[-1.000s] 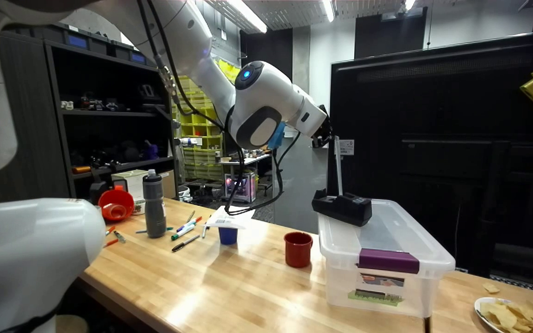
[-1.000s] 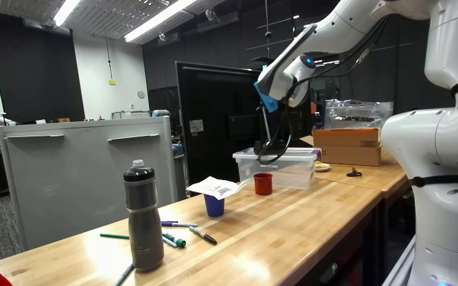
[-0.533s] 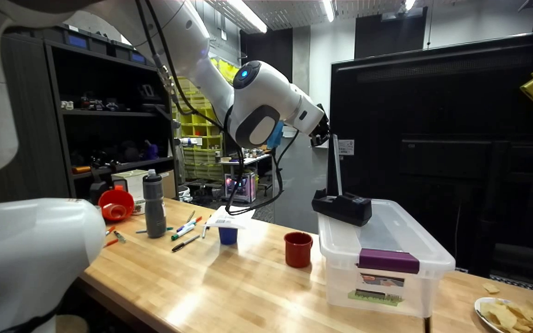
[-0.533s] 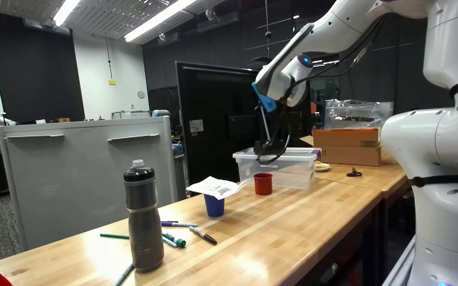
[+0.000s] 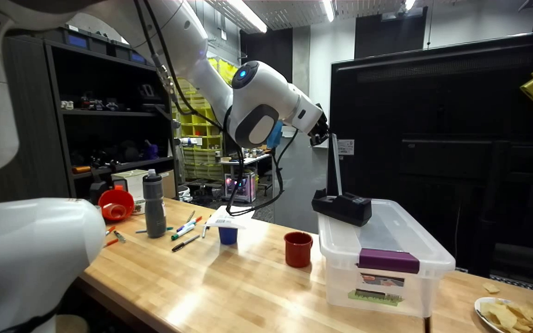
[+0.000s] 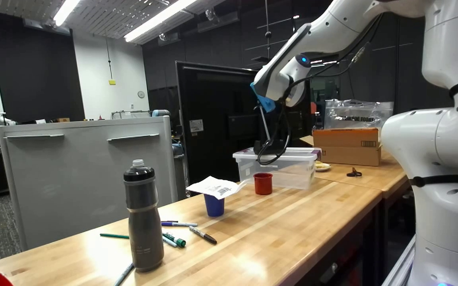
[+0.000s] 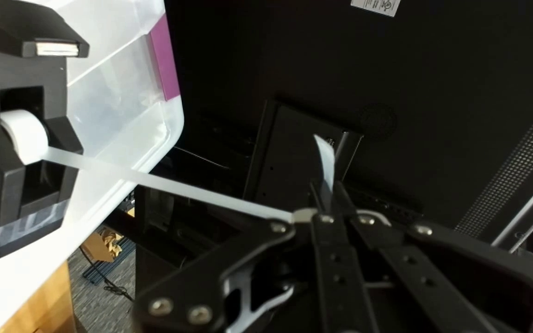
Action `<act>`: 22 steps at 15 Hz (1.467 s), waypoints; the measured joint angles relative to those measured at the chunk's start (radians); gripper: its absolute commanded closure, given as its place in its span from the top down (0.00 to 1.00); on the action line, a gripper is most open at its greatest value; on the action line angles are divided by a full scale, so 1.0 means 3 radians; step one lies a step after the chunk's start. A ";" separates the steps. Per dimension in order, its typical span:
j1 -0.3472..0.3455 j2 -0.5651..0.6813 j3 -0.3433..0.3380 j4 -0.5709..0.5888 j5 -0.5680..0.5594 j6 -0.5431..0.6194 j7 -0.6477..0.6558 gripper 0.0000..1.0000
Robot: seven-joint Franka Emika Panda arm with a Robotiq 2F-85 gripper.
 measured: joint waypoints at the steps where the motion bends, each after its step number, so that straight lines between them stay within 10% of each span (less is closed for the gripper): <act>1: 0.0005 0.0025 0.0000 0.0001 0.0000 -0.0003 0.0000 0.00; 10: 0.0075 0.0274 0.0004 0.0014 0.0000 -0.0059 0.0000 0.00; 16: -0.1262 0.0411 0.1467 0.0018 0.0002 -0.0101 -0.0004 0.00; 22: -0.1340 0.0592 0.1573 0.0036 0.0001 -0.0101 -0.0002 0.00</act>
